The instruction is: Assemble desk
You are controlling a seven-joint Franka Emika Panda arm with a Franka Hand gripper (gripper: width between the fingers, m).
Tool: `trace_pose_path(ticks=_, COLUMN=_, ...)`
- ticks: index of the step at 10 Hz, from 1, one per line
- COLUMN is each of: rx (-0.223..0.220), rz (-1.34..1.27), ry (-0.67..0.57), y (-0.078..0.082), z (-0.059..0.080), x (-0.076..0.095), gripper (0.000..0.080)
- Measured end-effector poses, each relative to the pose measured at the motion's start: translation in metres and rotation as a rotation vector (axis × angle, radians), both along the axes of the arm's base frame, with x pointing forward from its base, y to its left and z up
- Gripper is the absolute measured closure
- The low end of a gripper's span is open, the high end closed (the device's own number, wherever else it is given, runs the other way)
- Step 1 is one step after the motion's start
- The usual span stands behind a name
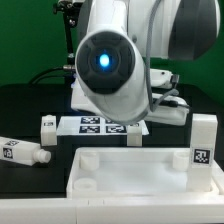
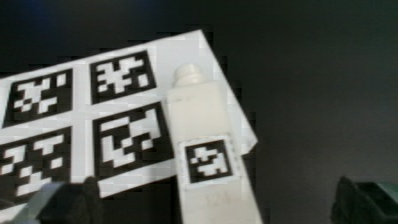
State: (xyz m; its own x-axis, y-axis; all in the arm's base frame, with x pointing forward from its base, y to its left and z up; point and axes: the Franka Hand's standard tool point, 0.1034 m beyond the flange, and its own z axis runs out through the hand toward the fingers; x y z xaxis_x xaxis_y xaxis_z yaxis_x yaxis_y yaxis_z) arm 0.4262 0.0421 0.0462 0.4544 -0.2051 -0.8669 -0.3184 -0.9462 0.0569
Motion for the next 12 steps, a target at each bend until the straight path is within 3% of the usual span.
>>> trace_pose_path(ticks=3, rx=-0.004, rz=-0.007, ry=-0.005, y=-0.002, z=-0.001, x=0.001, gripper=0.0151)
trace_pose_path(ticks=4, rx=-0.008, rz=0.029, ry=-0.064, y=0.001, z=-0.007, x=0.011, gripper=0.0151)
trace_pose_path(ticks=6, rx=0.047, rz=0.125, ry=-0.182, y=0.013, z=-0.013, x=0.027, gripper=0.0151)
trace_pose_path(ticks=10, rx=0.038, rz=0.139, ry=-0.178, y=0.009, z=-0.016, x=0.026, gripper=0.0151)
trace_pose_path(ticks=12, rx=0.029, rz=0.068, ry=-0.099, y=-0.007, z=-0.024, x=0.013, gripper=0.0151)
